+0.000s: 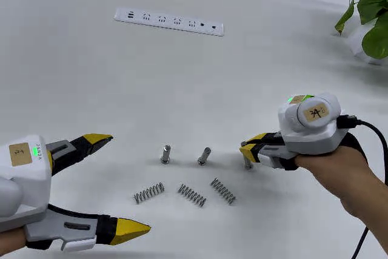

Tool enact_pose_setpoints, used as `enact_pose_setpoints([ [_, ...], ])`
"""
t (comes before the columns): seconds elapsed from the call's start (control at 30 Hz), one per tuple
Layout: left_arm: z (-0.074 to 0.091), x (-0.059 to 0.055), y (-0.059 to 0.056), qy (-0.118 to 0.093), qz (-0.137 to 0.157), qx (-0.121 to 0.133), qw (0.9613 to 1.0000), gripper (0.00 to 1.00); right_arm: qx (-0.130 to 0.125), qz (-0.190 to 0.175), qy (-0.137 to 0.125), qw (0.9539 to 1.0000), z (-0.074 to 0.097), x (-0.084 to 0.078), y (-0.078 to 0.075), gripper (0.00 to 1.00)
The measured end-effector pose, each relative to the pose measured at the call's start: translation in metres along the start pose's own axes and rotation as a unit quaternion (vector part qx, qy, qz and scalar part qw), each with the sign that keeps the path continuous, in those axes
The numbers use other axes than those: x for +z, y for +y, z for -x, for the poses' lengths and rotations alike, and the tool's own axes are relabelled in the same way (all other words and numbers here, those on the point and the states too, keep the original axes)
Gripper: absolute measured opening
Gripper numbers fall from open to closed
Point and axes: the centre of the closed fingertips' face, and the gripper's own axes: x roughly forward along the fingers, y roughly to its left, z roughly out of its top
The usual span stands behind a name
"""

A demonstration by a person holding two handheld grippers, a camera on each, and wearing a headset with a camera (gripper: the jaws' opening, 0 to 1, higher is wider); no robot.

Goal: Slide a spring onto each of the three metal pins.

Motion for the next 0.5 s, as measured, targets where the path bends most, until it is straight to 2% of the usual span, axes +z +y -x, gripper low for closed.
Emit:
enact_pose_setpoints([
  [0.5, -0.001, 0.001, -0.002, 0.002, -0.005, -0.004, 1.0000, 1.00, -0.006, -0.007, -0.028, 0.9996, 0.013, -0.009, 0.002, 0.09],
])
